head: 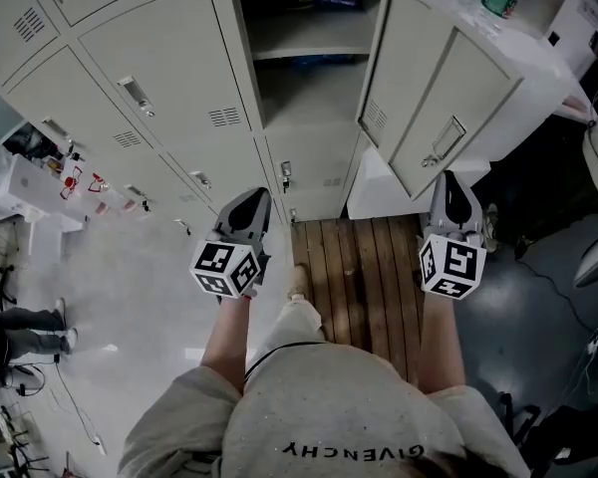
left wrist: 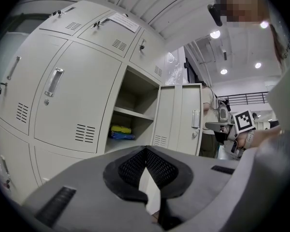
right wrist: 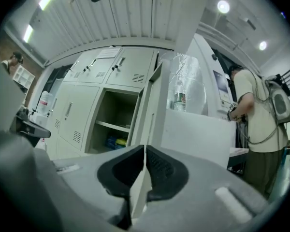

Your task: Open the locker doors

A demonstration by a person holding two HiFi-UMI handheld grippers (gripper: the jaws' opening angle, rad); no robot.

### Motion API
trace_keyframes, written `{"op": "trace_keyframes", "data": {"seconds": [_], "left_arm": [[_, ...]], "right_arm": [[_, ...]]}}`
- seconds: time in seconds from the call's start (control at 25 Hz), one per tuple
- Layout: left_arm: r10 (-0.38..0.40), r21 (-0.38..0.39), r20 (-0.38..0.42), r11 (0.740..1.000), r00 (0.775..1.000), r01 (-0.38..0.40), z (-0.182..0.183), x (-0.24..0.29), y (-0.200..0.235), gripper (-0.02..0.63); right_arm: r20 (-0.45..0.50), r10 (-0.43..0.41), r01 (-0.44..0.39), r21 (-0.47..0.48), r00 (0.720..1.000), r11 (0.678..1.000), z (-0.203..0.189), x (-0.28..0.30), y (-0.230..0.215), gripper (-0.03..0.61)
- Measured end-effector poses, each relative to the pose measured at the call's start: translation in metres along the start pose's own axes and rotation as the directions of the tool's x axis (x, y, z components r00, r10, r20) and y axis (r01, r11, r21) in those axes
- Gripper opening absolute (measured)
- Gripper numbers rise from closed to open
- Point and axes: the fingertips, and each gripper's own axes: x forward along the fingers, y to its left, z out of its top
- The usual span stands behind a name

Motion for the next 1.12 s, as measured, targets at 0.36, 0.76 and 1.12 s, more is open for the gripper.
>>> {"op": "trace_keyframes", "data": {"seconds": [0.36, 0.76, 1.12], "left_arm": [[0.034, -0.005, -0.008, 0.999, 0.999, -0.034, -0.006, -0.013, 0.016, -0.002], [0.074, -0.005, -0.038, 0.997, 0.997, -0.075, -0.063, -0.023, 0.080, -0.002], [0.044, 0.000, -0.018, 0.999, 0.999, -0.044, -0.153, 0.017, 0.176, -0.002]], "right_arm": [[-0.011, 0.159, -0.158, 0.062, 0.987, 0.985, -0.016, 0.008, 0.059, 0.012], [-0.036, 0.411, -0.399, 0.170, 0.911, 0.901, -0.096, 0.039, 0.189, 0.012], [-0.078, 0.529, -0.503, 0.218, 0.845, 0.836, -0.234, 0.111, 0.322, 0.029]]}}
